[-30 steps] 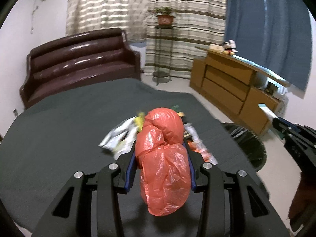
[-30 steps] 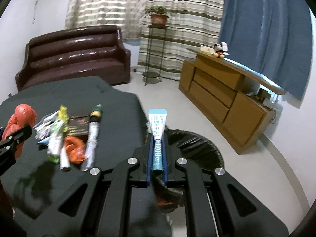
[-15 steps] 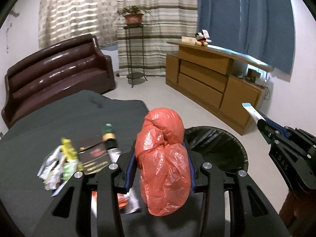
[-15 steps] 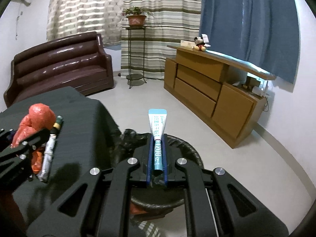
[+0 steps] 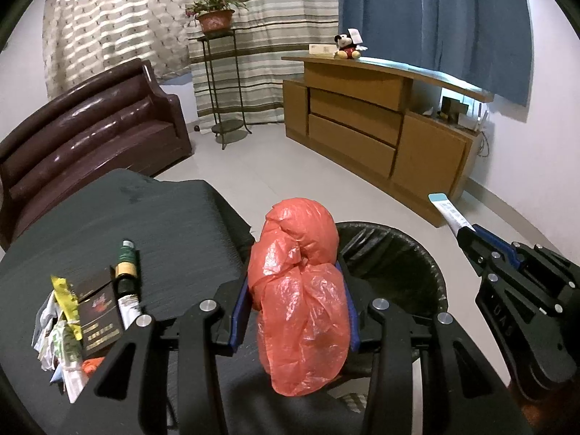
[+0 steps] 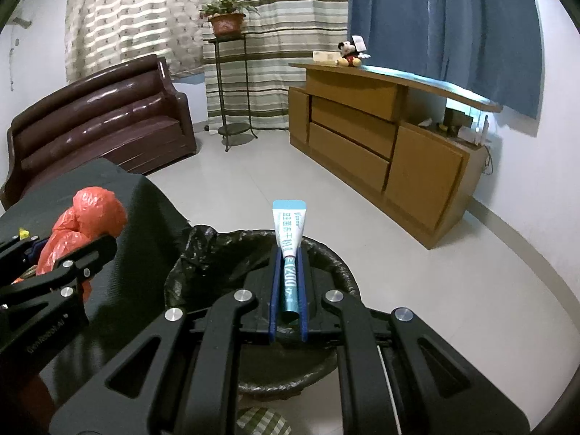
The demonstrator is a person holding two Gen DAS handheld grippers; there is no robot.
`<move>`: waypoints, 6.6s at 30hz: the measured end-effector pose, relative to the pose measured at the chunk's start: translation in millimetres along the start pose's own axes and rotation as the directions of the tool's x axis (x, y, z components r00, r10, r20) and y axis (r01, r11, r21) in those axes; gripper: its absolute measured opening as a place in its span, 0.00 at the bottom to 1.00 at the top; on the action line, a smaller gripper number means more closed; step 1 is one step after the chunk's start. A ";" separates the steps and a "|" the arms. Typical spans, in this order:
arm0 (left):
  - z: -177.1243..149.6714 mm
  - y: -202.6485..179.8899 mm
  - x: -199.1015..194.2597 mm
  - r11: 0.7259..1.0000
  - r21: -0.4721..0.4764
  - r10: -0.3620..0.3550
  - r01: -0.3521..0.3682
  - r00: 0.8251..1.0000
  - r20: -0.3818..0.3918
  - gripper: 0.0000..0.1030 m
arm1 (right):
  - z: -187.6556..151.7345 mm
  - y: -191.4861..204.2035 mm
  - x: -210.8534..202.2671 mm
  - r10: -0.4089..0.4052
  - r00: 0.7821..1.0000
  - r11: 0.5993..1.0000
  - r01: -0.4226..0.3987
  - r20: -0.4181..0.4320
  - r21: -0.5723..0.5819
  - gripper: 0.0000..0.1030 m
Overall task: Collect trash
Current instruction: 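Carry the red bag and toothpaste tube with both tools over the black bin, then open both tools to drop the bag and tube into the bin, then reach the left tool to the green-white packet and close on it, then grasp the orange plastic bag with the right tool while the left holds the packet, then carry the packet and orange bag with both tools over the black bin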
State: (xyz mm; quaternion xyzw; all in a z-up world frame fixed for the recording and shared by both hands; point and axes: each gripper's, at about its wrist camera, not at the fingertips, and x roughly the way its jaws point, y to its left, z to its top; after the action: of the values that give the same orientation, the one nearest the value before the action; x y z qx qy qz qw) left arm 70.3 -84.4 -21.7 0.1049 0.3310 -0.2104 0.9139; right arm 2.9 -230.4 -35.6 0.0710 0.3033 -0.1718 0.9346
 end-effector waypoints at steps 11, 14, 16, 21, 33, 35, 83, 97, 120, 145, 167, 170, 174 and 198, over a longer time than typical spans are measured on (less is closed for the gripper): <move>11.5 -12.8 19.8 1.000 0.013 0.011 -0.011 1.000 -0.026 0.41 | 2.3 -12.8 19.5 0.009 1.000 1.000 -0.009 -0.013 0.030 0.09; 14.8 -14.2 26.0 1.000 0.009 0.017 -0.016 0.999 -0.036 0.41 | 1.8 -15.8 24.4 0.011 1.000 0.999 -0.010 -0.020 0.035 0.09; 15.9 -15.4 28.4 1.000 0.011 0.023 -0.022 0.999 -0.039 0.41 | 0.7 -16.0 27.7 0.012 1.000 0.999 -0.011 -0.027 0.039 0.09; 15.6 -17.5 34.3 0.999 0.013 0.031 -0.030 0.998 -0.048 0.45 | 4.2 -21.1 34.9 0.019 0.999 0.998 -0.017 -0.038 0.058 0.11; 12.2 -15.5 37.5 0.999 0.000 0.036 -0.036 0.998 -0.050 0.67 | 4.6 -28.1 32.4 0.005 0.999 0.996 -0.002 -0.034 0.085 0.37; 12.1 -15.0 36.8 0.999 -0.003 0.040 -0.040 0.998 -0.043 0.68 | 3.5 -28.8 31.2 0.000 0.999 0.996 0.003 -0.035 0.086 0.38; -84.6 174.9 -63.2 0.916 -0.250 0.289 -0.313 0.949 -0.129 0.67 | -13.8 143.5 -29.0 0.201 0.977 0.971 -0.209 -0.076 -0.114 0.73; -93.4 174.5 -52.1 0.945 -0.233 0.200 -0.229 0.969 -0.142 0.35 | -20.8 152.7 -26.6 0.211 0.972 0.967 -0.224 -0.103 -0.125 0.73; -122.3 240.9 -99.4 0.881 -0.289 0.340 -0.375 0.926 -0.167 0.34 | -35.9 220.1 -53.9 0.351 0.925 0.897 -0.376 -0.142 -0.232 0.66; -127.9 268.0 -104.5 0.849 -0.345 0.361 -0.400 0.916 -0.174 0.34 | -52.1 249.7 -51.9 0.344 0.918 0.872 -0.390 -0.196 -0.296 0.37; -128.6 265.3 -105.1 0.849 -0.351 0.356 -0.396 0.918 -0.173 0.34 | -58.5 262.6 -40.2 0.350 0.890 0.850 -0.433 -0.294 -0.299 0.38; -128.4 264.1 -104.7 0.848 -0.353 0.355 -0.395 0.919 -0.173 0.34 | -57.8 262.3 -41.6 0.350 0.892 0.851 -0.431 -0.287 -0.302 0.38; -128.7 261.5 -104.4 0.850 -0.353 0.350 -0.390 0.921 -0.172 0.33 | -55.4 261.5 -47.3 0.353 0.900 0.852 -0.422 -0.255 -0.311 0.37; -75.8 173.1 -83.5 0.942 -0.252 0.211 -0.219 0.976 -0.058 0.31 | -7.7 155.9 -54.2 0.202 0.979 0.954 -0.203 -0.027 -0.219 0.37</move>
State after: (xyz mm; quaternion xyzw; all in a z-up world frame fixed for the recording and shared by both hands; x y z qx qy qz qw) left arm 48.6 121.0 -15.9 0.0242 0.3559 -0.0629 0.9321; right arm 14.5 -68.4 -5.3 -0.0022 0.3139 -0.0404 0.9486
